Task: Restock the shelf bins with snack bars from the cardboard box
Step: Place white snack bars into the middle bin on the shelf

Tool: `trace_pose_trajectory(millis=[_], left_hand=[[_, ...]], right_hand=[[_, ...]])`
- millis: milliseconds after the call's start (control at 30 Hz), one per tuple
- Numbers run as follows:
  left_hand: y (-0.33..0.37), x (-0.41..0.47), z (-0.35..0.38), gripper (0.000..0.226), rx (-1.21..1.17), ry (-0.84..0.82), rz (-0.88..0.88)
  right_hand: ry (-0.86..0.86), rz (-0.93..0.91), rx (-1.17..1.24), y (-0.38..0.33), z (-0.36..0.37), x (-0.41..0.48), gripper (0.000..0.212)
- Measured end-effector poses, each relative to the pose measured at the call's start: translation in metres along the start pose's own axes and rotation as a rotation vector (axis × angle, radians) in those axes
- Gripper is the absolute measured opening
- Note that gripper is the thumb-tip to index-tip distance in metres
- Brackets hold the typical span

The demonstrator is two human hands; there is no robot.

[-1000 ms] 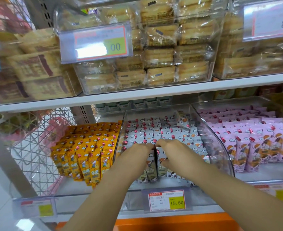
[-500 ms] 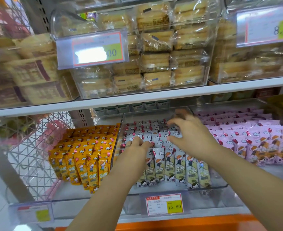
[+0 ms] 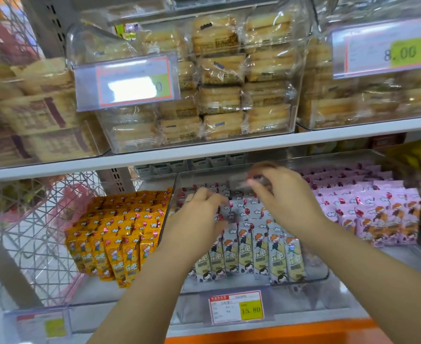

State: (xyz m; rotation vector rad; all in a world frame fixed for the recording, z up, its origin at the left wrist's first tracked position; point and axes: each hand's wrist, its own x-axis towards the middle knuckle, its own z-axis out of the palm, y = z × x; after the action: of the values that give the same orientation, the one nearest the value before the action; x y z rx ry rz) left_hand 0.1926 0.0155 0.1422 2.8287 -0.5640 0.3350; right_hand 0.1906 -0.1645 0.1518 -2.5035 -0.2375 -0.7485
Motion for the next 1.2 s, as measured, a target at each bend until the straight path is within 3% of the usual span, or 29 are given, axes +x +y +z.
trace_pose_trajectory(millis=[67,167,400,500,600,767,867,1067,1200], left_hand=[[0.011,0.001,-0.003,0.058,-0.08,0.056,0.029],[0.03,0.001,-0.004,0.069,-0.327,-0.002,0.107],[0.054,0.002,0.006,0.029,-0.643,-0.299,0.148],[0.063,0.002,0.01,0.04,-0.707,-0.37,0.126],[0.071,0.0,0.025,0.06,-0.734,-0.412,0.059],[0.079,-0.004,0.049,0.083,-0.465,-0.416,0.063],[0.077,-0.001,0.052,0.076,-0.574,-0.505,0.061],[0.067,0.008,0.054,0.037,-0.625,-0.606,0.093],[0.064,0.011,0.052,0.036,-0.77,-0.736,-0.002]], right_hand=[[0.046,-0.087,0.069,0.001,-0.015,-0.006,0.022],[-0.068,-0.169,0.146,0.007,-0.03,-0.018,0.031],[-0.311,-0.113,0.225,0.014,-0.06,-0.037,0.045],[-0.417,-0.044,0.258,0.016,-0.068,-0.039,0.051],[-0.468,-0.045,0.126,0.024,-0.07,-0.04,0.049],[-0.46,-0.094,-0.026,0.041,-0.07,-0.037,0.037],[-0.465,-0.079,-0.026,0.05,-0.068,-0.038,0.033],[-0.5,0.013,0.037,0.061,-0.069,-0.045,0.035],[-0.519,0.028,0.078,0.064,-0.068,-0.048,0.033]])
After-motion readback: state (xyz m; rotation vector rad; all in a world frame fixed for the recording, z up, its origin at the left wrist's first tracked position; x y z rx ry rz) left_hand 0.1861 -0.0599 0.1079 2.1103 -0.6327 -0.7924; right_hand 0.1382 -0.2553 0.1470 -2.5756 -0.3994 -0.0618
